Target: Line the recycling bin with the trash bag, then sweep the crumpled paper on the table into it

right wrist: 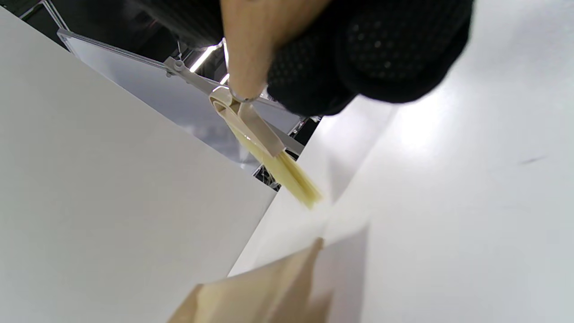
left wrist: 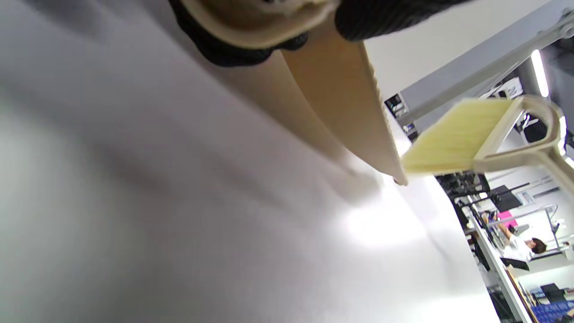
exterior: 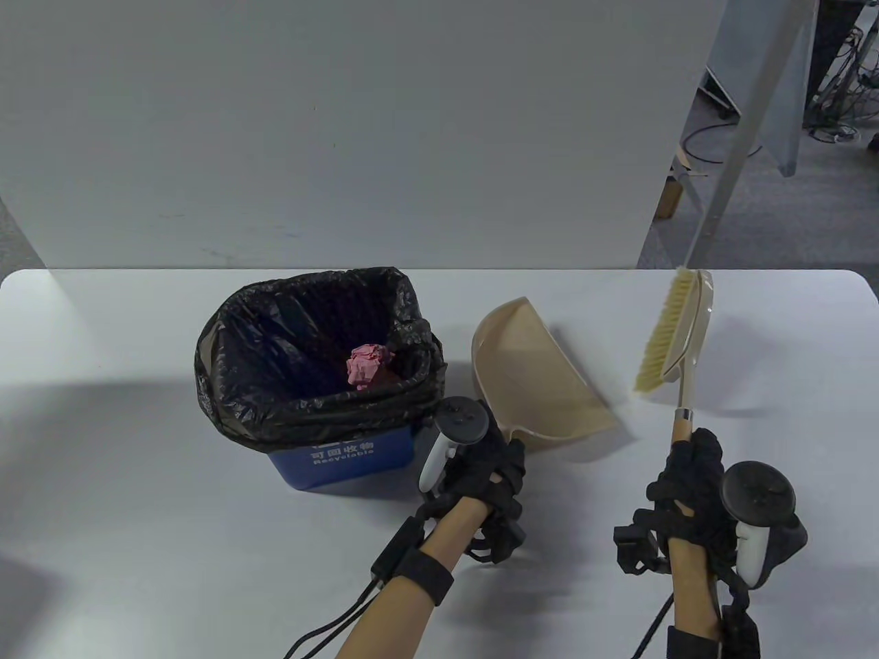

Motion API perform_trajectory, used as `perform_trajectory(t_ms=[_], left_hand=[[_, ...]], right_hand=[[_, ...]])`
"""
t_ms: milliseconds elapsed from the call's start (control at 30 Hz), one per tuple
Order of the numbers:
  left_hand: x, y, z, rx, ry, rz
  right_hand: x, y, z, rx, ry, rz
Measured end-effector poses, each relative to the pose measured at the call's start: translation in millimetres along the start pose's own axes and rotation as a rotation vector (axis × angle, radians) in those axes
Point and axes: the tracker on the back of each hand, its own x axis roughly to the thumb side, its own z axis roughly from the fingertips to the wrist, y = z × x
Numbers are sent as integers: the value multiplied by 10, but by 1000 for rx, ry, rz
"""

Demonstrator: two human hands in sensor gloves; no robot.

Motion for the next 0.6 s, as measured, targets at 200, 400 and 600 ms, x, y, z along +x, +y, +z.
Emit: perform_trajectory(t_ms=[200, 400, 600], left_hand=[[-115, -40, -51, -48, 14, 40], [-167, -86, -89, -113, 25, 129], [-203, -101, -126, -227, -20, 288]], right_hand=[[20, 51, 9, 33, -11, -10], [14, 95, 7, 59, -5, -17], [25, 98, 22, 66, 3, -18]])
